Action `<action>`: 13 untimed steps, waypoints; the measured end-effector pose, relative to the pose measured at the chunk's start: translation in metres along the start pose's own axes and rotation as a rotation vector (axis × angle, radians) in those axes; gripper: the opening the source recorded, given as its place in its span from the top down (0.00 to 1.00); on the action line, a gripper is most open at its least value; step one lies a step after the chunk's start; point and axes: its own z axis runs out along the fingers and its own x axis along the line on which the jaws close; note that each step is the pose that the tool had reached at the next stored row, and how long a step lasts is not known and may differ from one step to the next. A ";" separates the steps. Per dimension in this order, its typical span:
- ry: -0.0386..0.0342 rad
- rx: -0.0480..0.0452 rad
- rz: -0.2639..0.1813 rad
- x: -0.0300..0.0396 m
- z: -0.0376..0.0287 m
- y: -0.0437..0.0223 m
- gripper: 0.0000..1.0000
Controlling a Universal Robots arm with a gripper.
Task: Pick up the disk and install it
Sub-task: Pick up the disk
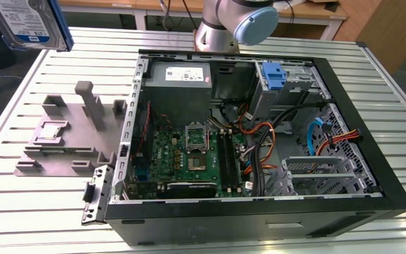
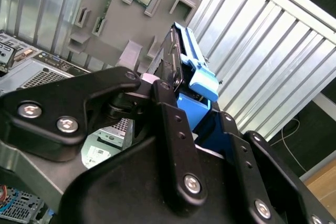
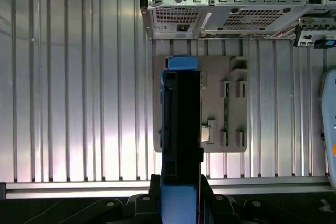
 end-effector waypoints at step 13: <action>-0.0052 -0.0002 0.000 -0.0053 0.0002 0.0002 0.64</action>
